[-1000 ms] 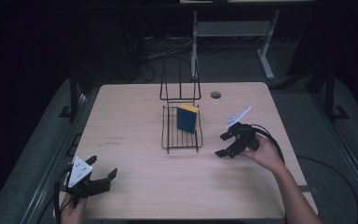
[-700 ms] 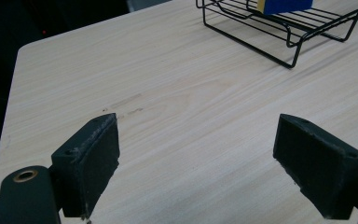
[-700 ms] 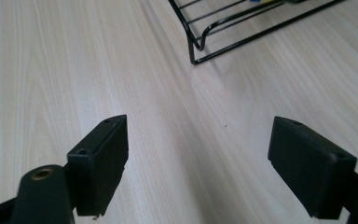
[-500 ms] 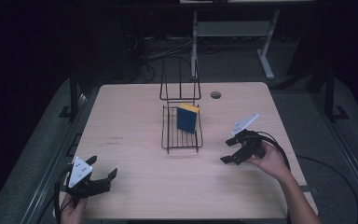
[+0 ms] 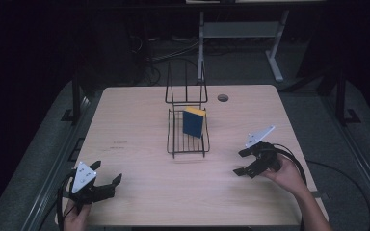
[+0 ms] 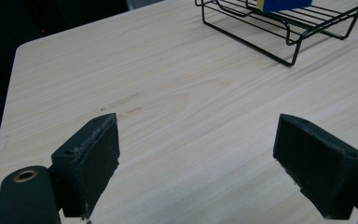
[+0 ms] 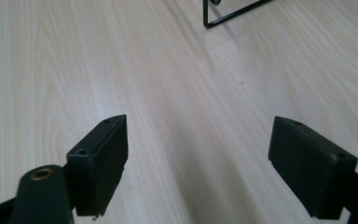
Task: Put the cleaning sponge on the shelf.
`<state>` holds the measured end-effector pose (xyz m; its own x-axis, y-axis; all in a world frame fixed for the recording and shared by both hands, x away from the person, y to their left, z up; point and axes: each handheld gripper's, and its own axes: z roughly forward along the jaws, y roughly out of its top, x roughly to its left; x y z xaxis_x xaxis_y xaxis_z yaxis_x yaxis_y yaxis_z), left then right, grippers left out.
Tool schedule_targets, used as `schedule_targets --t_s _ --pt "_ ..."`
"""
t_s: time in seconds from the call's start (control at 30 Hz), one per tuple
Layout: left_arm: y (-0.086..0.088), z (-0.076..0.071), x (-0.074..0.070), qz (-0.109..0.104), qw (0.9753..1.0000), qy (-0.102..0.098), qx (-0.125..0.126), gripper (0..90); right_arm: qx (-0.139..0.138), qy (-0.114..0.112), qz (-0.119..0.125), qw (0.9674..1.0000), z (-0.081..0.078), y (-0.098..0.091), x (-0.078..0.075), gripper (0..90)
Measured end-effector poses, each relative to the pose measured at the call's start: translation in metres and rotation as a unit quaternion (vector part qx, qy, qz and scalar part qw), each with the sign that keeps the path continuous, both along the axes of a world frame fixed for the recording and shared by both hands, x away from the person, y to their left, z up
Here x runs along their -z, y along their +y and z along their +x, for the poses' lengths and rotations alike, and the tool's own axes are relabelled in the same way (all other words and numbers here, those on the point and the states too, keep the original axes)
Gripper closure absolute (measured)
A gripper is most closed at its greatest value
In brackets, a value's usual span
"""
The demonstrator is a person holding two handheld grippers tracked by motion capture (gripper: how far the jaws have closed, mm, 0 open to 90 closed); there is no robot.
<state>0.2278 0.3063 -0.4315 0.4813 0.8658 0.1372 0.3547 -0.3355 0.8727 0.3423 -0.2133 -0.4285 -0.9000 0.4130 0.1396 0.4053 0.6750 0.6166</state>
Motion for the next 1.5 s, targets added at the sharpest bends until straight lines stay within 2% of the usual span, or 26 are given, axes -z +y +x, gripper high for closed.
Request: schedule_targets --t_s 0.33,0.8,1.23,1.5 --pt "-0.001 0.000 0.000 0.001 1.0000 0.002 0.000 13.9 0.006 0.003 0.003 1.0000 -0.014 -0.007 0.007 19.6" --pt "-0.002 0.001 0.001 0.001 1.0000 0.003 0.001 13.9 0.004 -0.007 0.011 0.9999 -0.032 -0.012 0.010 19.7" --pt "-0.001 0.001 0.002 0.001 1.0000 0.004 0.001 13.9 0.006 -0.012 0.017 0.9998 -0.050 -0.017 0.021 19.6" --pt "-0.002 0.001 0.002 0.001 1.0000 0.004 0.000 13.9 0.008 -0.016 0.023 0.9996 -0.061 -0.019 0.023 18.9"
